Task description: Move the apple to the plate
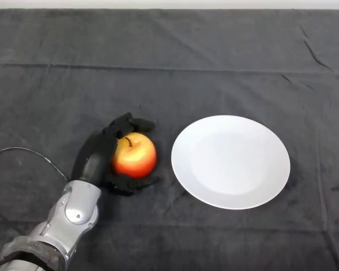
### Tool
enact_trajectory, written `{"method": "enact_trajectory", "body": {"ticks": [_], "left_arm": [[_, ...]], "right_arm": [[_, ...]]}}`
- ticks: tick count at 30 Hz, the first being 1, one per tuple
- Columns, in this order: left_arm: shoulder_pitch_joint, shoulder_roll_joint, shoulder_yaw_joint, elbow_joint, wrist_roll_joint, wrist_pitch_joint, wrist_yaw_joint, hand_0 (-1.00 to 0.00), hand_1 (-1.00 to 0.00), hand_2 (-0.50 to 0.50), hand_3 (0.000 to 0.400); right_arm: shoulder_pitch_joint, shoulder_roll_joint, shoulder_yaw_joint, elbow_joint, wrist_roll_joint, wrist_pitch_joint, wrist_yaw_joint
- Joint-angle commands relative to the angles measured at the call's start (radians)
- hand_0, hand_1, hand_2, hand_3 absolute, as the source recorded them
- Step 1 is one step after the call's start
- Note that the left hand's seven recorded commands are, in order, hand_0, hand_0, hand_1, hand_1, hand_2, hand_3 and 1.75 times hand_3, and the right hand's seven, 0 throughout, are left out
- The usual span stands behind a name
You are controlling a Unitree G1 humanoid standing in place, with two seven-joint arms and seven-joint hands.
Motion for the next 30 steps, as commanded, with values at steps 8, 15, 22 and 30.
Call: {"method": "enact_trajectory", "body": {"ticks": [8, 15, 22, 30], "left_arm": [[-0.071, 0.030, -0.020, 0.044, 0.017, -0.008, 0.016, -1.00, -1.00, 0.00, 0.400], [-0.091, 0.043, -0.019, -0.034, 0.031, 0.034, 0.023, -1.00, -1.00, 0.00, 0.400], [-0.086, 0.053, -0.022, -0.168, 0.051, 0.081, 0.034, -1.00, -1.00, 0.00, 0.400], [-0.077, 0.041, -0.037, -0.317, 0.076, 0.141, 0.047, -1.00, -1.00, 0.00, 0.400]], "right_arm": [[0.011, -0.002, -0.0030, -0.033, 0.0194, 0.000, -0.0007], [0.011, -0.003, -0.0031, -0.032, 0.0194, 0.000, 0.0000], [0.011, -0.003, -0.0029, -0.033, 0.0192, 0.000, 0.0000], [0.012, -0.002, -0.0024, -0.034, 0.0187, 0.000, -0.0006]]}}
